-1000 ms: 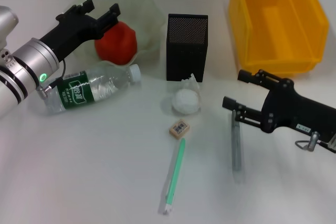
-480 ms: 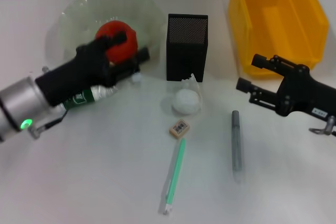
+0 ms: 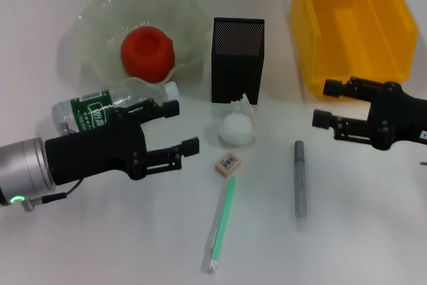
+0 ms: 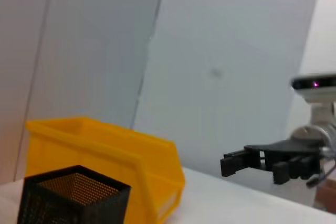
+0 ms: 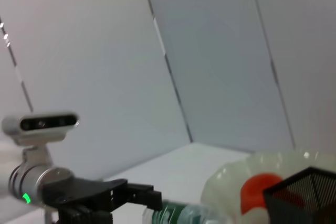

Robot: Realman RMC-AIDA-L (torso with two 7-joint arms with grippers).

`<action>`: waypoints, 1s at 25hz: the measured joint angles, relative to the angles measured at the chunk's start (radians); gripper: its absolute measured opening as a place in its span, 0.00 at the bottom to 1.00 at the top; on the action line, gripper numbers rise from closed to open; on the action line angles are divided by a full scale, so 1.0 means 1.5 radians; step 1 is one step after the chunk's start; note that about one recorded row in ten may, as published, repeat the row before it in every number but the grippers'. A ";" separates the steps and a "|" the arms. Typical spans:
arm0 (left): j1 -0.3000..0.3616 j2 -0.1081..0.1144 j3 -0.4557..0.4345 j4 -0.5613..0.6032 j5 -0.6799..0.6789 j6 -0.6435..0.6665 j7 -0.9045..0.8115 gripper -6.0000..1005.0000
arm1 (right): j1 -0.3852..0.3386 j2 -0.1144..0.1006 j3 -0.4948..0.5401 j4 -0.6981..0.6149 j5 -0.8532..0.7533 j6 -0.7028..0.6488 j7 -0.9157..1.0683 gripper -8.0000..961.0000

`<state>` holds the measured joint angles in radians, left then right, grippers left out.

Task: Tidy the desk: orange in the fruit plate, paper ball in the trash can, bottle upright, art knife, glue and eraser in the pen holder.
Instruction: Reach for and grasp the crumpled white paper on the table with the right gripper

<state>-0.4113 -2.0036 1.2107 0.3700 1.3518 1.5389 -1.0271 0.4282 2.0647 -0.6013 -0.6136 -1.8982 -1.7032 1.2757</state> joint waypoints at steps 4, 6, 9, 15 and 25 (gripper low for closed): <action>0.000 0.001 0.002 0.007 0.013 0.000 0.004 0.81 | 0.013 -0.004 0.000 -0.050 -0.060 -0.030 0.067 0.77; 0.000 0.003 -0.001 0.012 0.028 0.000 0.011 0.81 | 0.033 -0.008 0.000 -0.080 -0.104 -0.045 0.122 0.77; 0.000 0.004 -0.001 0.013 0.031 -0.001 0.014 0.81 | 0.050 -0.008 -0.003 -0.100 -0.130 -0.047 0.166 0.77; -0.001 0.004 -0.001 0.015 0.032 -0.014 0.046 0.81 | 0.138 -0.013 -0.086 -0.143 -0.210 -0.044 0.363 0.77; -0.002 0.004 0.005 0.019 0.032 -0.048 0.058 0.81 | 0.226 -0.008 -0.141 -0.149 -0.313 -0.022 0.471 0.77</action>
<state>-0.4143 -1.9975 1.2183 0.3984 1.4003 1.4673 -0.9398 0.7677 2.0526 -0.8121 -0.8369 -2.3673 -1.7360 1.9827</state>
